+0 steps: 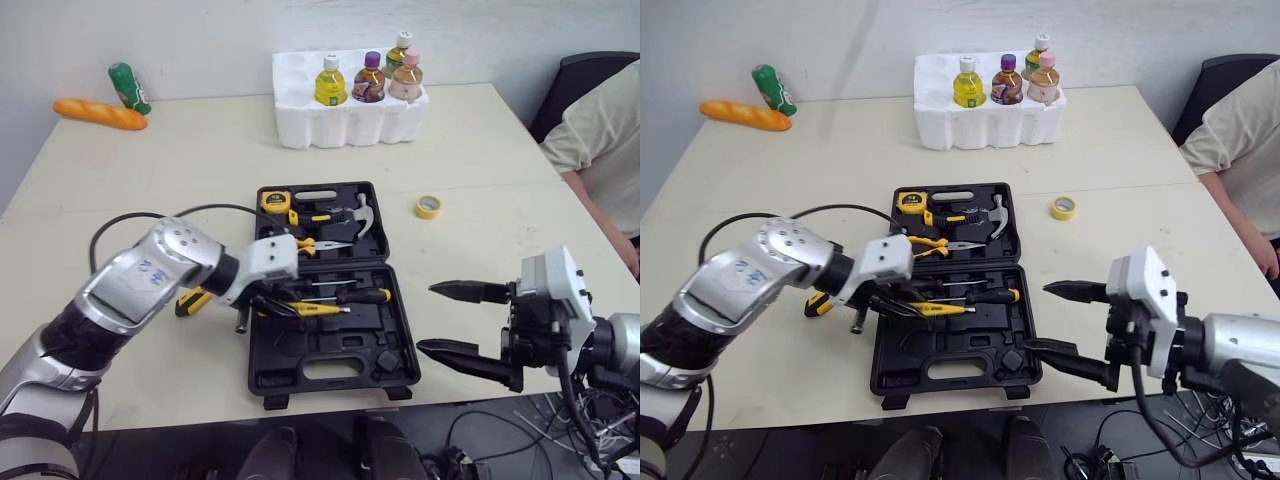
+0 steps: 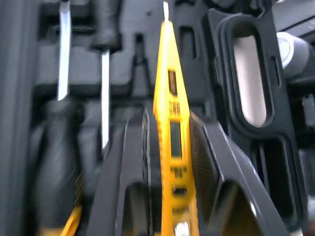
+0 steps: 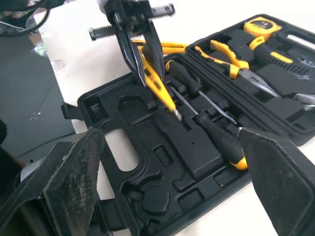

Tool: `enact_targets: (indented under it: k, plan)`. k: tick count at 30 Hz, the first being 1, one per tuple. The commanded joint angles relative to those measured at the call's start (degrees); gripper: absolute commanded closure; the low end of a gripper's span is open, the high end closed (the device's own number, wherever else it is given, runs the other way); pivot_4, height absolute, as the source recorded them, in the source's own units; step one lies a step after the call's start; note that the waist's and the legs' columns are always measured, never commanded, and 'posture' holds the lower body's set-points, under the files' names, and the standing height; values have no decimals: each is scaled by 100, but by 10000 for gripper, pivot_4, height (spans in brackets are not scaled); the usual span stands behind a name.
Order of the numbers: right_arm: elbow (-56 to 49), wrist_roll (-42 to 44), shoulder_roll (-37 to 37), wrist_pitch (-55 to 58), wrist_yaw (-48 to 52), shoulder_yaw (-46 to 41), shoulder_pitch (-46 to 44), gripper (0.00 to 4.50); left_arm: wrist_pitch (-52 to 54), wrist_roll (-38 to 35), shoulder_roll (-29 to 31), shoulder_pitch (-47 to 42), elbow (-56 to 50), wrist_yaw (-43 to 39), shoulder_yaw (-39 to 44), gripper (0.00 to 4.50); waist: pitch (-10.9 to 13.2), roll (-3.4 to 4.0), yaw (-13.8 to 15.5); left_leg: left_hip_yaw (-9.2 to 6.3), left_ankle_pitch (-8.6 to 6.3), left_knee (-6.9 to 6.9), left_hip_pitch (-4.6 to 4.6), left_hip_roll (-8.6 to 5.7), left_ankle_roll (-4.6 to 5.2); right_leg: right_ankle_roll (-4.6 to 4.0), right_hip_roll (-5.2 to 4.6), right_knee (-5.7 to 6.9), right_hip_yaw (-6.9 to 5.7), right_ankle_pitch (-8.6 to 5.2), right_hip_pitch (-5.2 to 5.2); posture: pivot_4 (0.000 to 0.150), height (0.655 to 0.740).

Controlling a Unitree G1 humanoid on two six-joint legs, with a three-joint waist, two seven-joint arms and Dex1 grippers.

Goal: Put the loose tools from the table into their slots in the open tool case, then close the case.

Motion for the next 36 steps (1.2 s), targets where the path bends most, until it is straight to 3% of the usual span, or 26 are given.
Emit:
enact_targets:
  k: [1, 3, 5, 10, 29, 31, 32, 36]
  plan:
    - [-394, 130, 120, -86, -338, -117, 213, 0, 160, 337, 28, -206, -52, -50, -239, 40017, 3, -4, 12, -1, 0, 1, 0, 1, 0, 0, 1, 0, -1, 0, 0, 1500, 7374]
    - [-519, 190, 147, -90, -481, -130, 321, 0, 272, 443, -115, -297, 72, 64, -278, 40017, 3, -5, 31, -5, 0, 18, -10, 1, 0, 0, 0, 4, -4, 0, -2, 1500, 7374]
    - [213, -51, -45, -223, -32, -146, 125, 0, 246, 534, -186, -350, 184, 70, -299, 40017, 3, -5, 36, -11, 0, 35, -20, -1, 0, 4, 0, 7, -7, 3, -2, 1500, 7374]
    - [286, 198, -185, -151, 502, -1114, 610, 0, 340, 536, -254, -407, 330, -38, -235, 40017, 3, -6, 92, -15, 2, 42, -33, -7, 13, 17, -2, 0, -9, 10, -3, 1500, 7374]
    - [288, -177, -132, -394, 934, -1122, 947, 0, 103, 798, -676, -272, 682, 151, -228, 40017, 3, -6, 181, -9, 3, 59, -32, -10, 13, 19, -5, 12, -6, 12, -2, 1500, 7374]
    - [243, -176, -111, -416, 934, -1133, 1003, 0, 81, 755, -587, -274, 636, 28, -220, 29753, 3, -6, 180, -9, 3, 58, -32, -10, 13, 19, -5, 12, -6, 12, -2, 1500, 7374]
    - [227, -176, -104, -421, 935, -1140, 1023, 0, 53, 745, -540, -278, 611, -34, -217, 27275, 3, -6, 179, -9, 3, 59, -32, -10, 13, 19, -5, 12, -6, 12, -2, 1500, 7374]
    - [168, -155, -76, -468, 960, -1186, 1132, 0, 171, 504, -507, -459, 583, -137, 199, 10613, 3, -6, 176, -10, 3, 58, -33, -9, 12, 19, -4, 13, -6, 12, -4, 1500, 7374]
